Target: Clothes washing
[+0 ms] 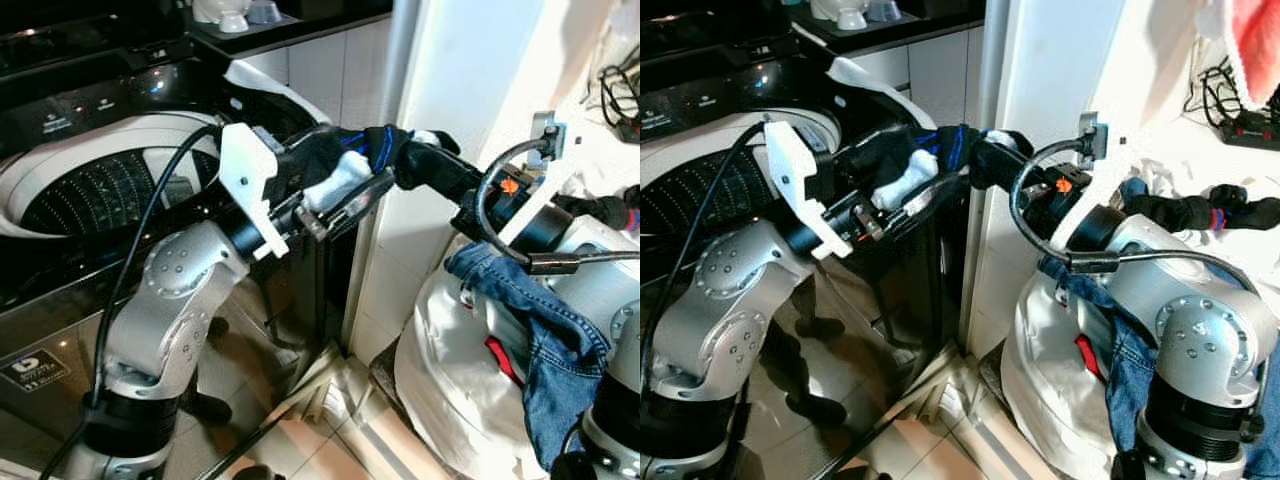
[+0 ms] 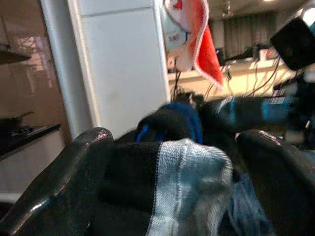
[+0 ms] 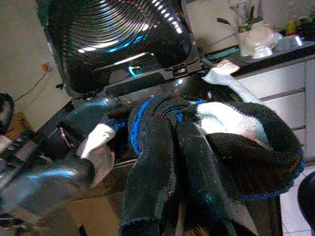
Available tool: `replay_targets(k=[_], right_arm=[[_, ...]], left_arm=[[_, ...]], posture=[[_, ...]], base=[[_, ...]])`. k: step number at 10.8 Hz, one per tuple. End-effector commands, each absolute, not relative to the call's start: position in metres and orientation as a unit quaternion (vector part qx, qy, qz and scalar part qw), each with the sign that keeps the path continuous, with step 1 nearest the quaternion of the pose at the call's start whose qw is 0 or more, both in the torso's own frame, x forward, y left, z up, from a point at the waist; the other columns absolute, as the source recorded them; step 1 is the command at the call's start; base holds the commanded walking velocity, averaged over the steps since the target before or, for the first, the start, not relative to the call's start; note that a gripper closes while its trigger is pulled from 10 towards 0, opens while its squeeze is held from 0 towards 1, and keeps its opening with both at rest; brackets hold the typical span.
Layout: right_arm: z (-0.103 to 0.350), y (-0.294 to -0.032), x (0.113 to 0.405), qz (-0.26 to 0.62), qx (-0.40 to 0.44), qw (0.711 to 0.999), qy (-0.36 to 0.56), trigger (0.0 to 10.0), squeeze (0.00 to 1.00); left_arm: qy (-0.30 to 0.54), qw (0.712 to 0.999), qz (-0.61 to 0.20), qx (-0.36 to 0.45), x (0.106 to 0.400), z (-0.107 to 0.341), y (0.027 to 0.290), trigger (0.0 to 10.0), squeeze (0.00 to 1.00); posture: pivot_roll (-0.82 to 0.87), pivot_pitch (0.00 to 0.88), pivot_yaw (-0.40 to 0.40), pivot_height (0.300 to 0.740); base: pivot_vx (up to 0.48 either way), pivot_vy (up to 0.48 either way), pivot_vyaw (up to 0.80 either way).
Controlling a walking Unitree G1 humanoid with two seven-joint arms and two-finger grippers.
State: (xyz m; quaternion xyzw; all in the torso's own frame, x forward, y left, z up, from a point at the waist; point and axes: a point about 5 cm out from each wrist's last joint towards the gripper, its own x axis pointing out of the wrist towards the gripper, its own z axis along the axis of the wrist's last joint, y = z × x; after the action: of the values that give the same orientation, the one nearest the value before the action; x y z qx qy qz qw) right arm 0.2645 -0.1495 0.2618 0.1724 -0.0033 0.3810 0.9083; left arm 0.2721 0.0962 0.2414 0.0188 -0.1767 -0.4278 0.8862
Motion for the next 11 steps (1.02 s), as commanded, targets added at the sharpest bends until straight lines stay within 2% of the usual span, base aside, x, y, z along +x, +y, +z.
replay_targets(k=[1,4,5,6,11], right_arm=[[0.267,-0.148,0.265,0.394,0.170,0.903,-0.010,0.0,0.00],[0.267,-0.147,0.262,0.403,0.172,0.899,-0.009,0.0,0.00],[0.266,-0.147,0.261,0.404,0.172,0.898,-0.009,0.0,0.00],[0.267,-0.147,0.261,0.404,0.172,0.898,-0.010,0.0,0.00],[0.264,-0.147,0.260,0.405,0.174,0.898,-0.009,0.0,0.00]], left_arm=[[-0.173,0.890,-0.422,0.027,0.272,0.239,0.097,10.0,0.00],[-0.161,0.910,-0.380,0.024,0.282,0.237,0.103,10.0,0.00],[-0.160,0.917,-0.364,0.023,0.285,0.238,0.106,2.1,0.00],[-0.159,0.922,-0.351,0.028,0.288,0.238,0.108,0.0,0.00],[-0.148,0.928,-0.339,0.038,0.290,0.234,0.113,0.0,0.00]], posture=[[0.05,0.000,-0.021,0.740],[0.05,0.000,-0.013,0.740],[0.04,0.000,-0.008,0.740],[0.04,0.000,-0.006,0.740],[0.04,0.000,0.004,0.740]], base=[[0.000,0.000,0.00],[0.000,0.000,0.00],[0.000,0.000,0.00],[0.000,0.000,0.00],[0.000,0.000,0.00]])
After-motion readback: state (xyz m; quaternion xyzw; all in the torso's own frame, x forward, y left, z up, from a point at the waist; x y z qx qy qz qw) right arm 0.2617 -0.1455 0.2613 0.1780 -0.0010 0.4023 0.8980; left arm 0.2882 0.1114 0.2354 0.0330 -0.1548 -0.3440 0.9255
